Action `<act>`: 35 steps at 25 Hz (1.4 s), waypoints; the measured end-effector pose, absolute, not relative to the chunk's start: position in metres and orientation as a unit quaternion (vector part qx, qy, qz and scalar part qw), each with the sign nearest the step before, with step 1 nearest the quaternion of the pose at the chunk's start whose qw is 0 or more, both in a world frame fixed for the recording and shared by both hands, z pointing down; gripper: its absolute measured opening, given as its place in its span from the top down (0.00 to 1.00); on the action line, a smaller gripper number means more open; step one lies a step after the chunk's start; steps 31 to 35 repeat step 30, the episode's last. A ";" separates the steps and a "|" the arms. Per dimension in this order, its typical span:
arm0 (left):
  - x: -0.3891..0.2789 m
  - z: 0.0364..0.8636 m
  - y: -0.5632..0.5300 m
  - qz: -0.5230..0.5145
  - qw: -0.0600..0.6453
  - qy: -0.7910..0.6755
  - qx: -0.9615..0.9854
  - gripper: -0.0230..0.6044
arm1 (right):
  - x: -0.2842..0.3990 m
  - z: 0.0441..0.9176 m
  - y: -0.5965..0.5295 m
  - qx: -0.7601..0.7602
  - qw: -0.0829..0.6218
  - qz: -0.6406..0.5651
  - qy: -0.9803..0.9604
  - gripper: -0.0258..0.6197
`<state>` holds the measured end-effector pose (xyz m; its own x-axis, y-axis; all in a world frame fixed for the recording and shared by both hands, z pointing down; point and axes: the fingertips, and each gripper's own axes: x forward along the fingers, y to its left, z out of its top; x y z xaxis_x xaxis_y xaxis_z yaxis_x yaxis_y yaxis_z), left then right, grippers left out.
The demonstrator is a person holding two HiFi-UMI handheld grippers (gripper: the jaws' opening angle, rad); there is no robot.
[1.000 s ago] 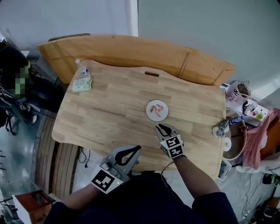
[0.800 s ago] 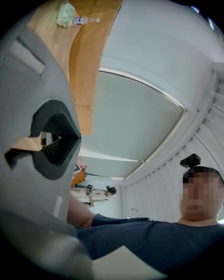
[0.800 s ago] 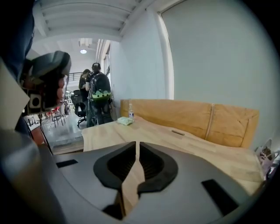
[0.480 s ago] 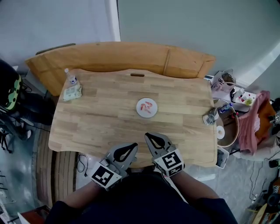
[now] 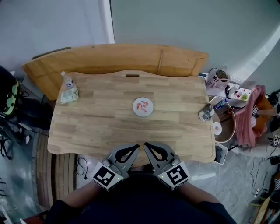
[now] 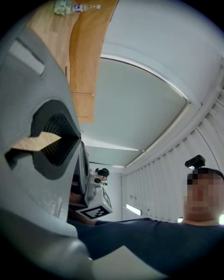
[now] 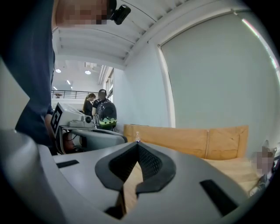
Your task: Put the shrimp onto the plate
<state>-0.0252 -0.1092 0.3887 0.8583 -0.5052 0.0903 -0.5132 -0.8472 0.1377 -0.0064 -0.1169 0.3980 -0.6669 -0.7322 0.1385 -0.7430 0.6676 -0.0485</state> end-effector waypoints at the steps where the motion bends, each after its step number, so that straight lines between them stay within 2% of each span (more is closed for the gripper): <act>1: -0.024 0.389 -0.108 0.025 0.079 -0.264 0.961 0.97 | -0.008 0.397 -0.114 0.404 0.051 0.049 -0.912 0.95; 35: -0.022 0.395 -0.113 0.033 0.096 -0.266 0.959 0.97 | -0.013 0.401 -0.116 0.392 0.053 0.069 -0.916 0.95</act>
